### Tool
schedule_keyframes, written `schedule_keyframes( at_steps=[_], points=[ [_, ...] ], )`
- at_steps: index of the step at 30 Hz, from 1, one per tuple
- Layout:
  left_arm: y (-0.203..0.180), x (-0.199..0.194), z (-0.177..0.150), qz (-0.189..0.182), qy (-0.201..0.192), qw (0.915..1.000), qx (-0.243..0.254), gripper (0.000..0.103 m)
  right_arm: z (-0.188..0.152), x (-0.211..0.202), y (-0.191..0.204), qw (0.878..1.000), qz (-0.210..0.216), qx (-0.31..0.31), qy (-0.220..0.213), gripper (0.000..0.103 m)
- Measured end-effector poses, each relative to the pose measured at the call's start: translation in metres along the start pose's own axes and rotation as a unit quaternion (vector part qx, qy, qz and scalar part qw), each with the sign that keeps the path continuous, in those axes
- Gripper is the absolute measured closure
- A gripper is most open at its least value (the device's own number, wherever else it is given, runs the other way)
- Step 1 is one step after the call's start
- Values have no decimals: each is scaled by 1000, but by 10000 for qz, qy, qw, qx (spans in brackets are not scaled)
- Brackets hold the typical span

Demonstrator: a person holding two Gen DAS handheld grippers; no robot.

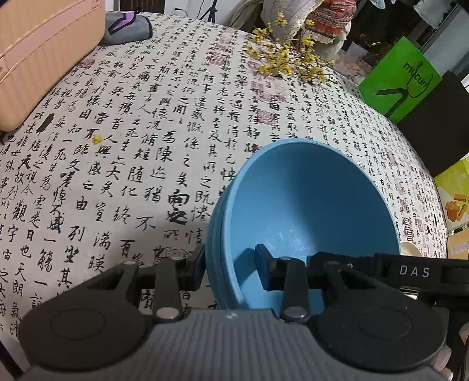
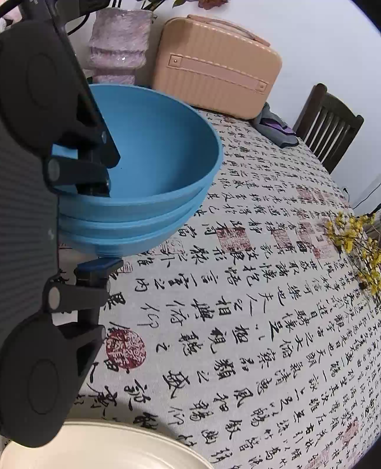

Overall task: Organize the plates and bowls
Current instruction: 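Lift the stack of blue bowls off the cloth with both grippers, then carry the held blue bowl stack toward the cream plates with both grippers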

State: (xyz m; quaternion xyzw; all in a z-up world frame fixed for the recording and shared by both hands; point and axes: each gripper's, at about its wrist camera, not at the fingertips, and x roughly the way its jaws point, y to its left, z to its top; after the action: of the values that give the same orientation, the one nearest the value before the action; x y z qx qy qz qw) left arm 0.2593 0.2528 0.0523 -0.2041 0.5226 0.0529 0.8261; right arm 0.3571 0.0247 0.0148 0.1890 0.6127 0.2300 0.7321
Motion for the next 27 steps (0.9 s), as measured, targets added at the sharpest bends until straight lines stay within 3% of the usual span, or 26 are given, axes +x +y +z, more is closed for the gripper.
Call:
schedule_keyframes(
  at_steps=[27],
  points=[
    [-55, -3, -12, -142, -218, 9994, 224, 67, 2, -45, -35, 9992, -42, -6, -389, 72]
  ],
)
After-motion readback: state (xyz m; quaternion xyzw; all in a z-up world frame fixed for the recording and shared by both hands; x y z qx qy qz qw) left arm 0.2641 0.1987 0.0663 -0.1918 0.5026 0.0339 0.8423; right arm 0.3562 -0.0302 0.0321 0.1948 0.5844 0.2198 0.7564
